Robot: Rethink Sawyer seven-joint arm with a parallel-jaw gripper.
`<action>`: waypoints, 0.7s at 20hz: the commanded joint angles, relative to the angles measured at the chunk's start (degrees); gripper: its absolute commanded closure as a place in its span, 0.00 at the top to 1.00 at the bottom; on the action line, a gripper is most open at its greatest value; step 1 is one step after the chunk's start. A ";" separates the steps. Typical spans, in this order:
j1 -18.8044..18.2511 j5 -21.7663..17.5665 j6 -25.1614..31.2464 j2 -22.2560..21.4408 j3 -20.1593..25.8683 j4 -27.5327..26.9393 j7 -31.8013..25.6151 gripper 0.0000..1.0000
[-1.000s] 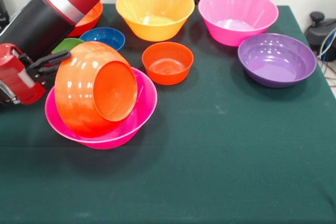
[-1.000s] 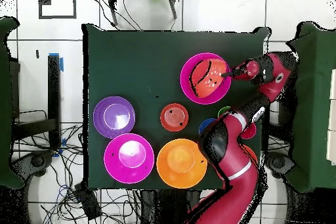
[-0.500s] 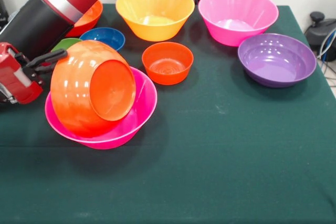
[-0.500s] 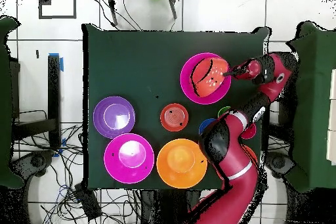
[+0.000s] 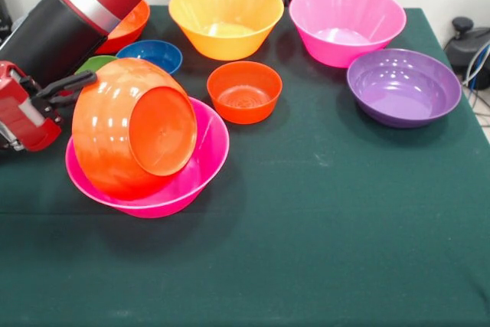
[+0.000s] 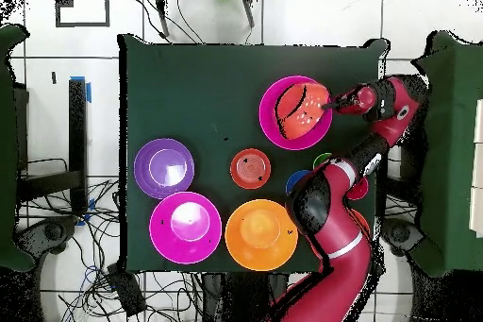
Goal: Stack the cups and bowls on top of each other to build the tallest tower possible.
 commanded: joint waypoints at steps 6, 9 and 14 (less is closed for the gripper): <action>1.57 -4.02 8.23 6.27 -5.56 -9.99 -22.11 0.00; 1.73 -3.58 8.78 6.66 -4.59 -10.46 -22.21 1.00; 1.81 -3.84 9.57 6.80 -4.14 -10.62 -22.99 1.00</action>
